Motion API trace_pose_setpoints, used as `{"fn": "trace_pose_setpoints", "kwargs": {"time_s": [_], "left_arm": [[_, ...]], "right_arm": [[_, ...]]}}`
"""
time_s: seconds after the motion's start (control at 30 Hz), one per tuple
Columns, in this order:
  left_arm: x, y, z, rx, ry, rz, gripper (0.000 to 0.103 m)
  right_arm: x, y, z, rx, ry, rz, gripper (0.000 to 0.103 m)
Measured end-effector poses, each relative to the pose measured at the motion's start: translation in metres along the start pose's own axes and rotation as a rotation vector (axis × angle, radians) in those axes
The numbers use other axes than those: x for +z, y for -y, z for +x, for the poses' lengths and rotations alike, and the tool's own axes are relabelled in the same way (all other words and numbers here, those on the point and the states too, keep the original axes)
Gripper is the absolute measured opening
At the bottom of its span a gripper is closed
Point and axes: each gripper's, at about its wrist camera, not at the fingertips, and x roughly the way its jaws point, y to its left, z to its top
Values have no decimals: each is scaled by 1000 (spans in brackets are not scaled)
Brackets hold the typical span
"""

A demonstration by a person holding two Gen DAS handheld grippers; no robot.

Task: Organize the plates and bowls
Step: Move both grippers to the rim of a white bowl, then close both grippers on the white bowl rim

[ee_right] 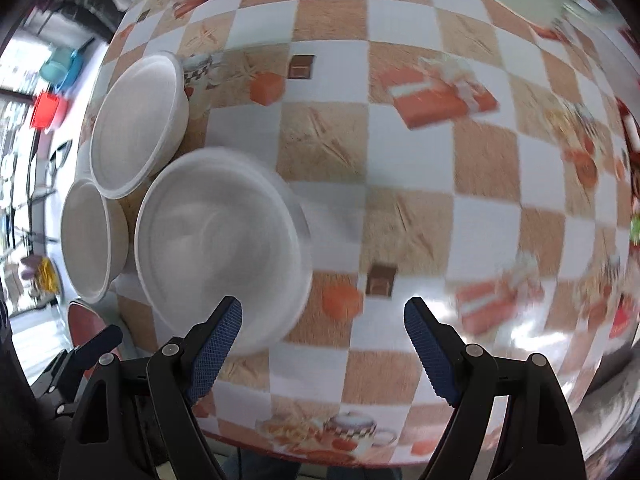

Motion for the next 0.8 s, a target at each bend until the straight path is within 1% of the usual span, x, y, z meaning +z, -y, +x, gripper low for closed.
{"fn": "trace_pose_setpoints", "kwargs": {"time_s": [0.07,0.17,0.23,0.4,0.47,0.6,0.63,0.67,0.7,0.73,0.77,0.8], "left_arm": [[2,3,5,18,9,-19,102],[6,9,13,52,15,-22,102],[7,16,18,89,34,-2,102],[12,31,24,137,62,48,102],[16,35,27,145,63,54,101],[24,39,34,153,53,59,94],[27,39,36,159,51,61,91],[28,40,38,163,45,63,88],[30,41,41,164,39,65,79],[31,41,43,161,30,66,73],[32,41,44,150,23,65,71],[33,42,45,135,17,66,65]], "right_arm": [[12,-3,6,-12,-8,-31,84],[25,-5,15,-20,-19,-63,84],[32,-7,20,-27,-27,-82,84],[47,-12,32,-32,-39,-139,84],[49,-20,37,-33,-42,-156,84],[55,-31,45,-51,-39,-176,84],[56,-32,46,-53,-39,-177,73],[67,-37,53,-53,-47,-174,63],[67,-37,56,-42,-57,-167,47],[66,-38,59,-36,-54,-164,45],[66,-39,60,-20,-55,-167,42],[67,-40,60,8,-60,-169,33]]}}
